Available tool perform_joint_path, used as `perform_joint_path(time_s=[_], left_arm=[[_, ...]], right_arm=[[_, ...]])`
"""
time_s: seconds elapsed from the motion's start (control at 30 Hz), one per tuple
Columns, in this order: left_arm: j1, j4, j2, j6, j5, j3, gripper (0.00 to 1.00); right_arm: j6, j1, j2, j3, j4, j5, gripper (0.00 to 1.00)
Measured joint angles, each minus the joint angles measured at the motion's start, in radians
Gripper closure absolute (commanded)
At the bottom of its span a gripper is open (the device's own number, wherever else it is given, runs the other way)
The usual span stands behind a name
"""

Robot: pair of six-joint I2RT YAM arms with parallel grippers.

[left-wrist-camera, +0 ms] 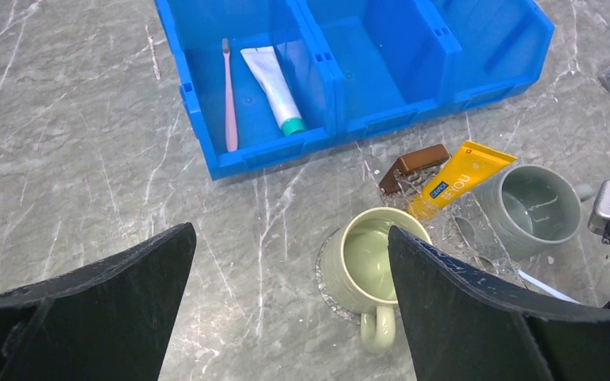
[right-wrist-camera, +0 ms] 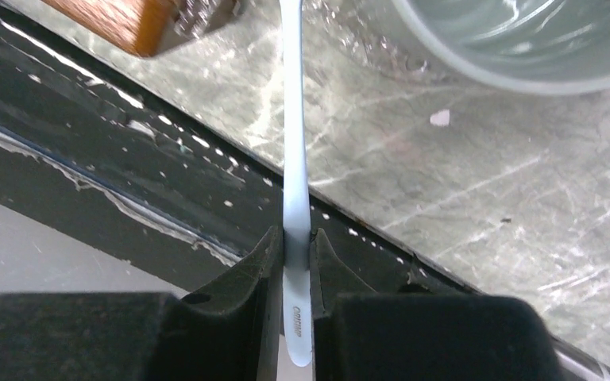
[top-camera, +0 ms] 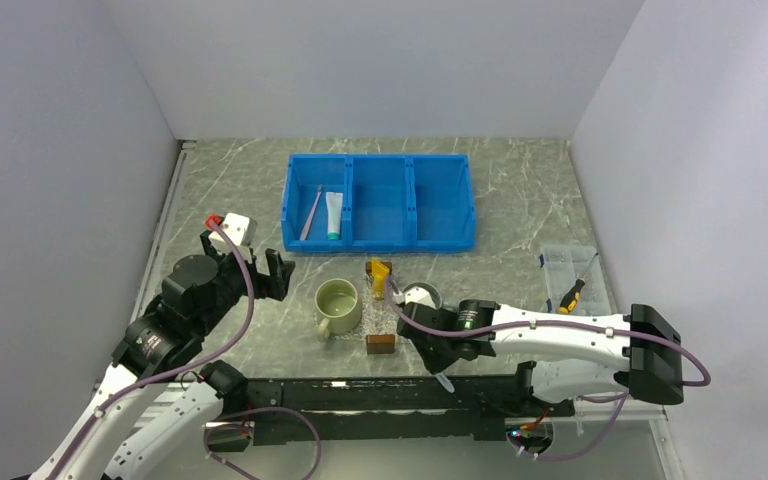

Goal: Prepare toiletry sets of a toothbrush and toothpaste on the tray

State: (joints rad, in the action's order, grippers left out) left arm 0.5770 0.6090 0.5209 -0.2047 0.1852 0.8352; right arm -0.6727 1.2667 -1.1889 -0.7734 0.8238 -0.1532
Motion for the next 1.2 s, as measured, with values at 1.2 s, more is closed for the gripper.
perform_joint_path(time_s=[1.2], left_arm=[[0.000, -0.005, 0.068, -0.071, -0.701, 0.054, 0.01]], right_arm=[[0.169, 0.000, 0.240, -0.188, 0.048, 0.333, 1.00]])
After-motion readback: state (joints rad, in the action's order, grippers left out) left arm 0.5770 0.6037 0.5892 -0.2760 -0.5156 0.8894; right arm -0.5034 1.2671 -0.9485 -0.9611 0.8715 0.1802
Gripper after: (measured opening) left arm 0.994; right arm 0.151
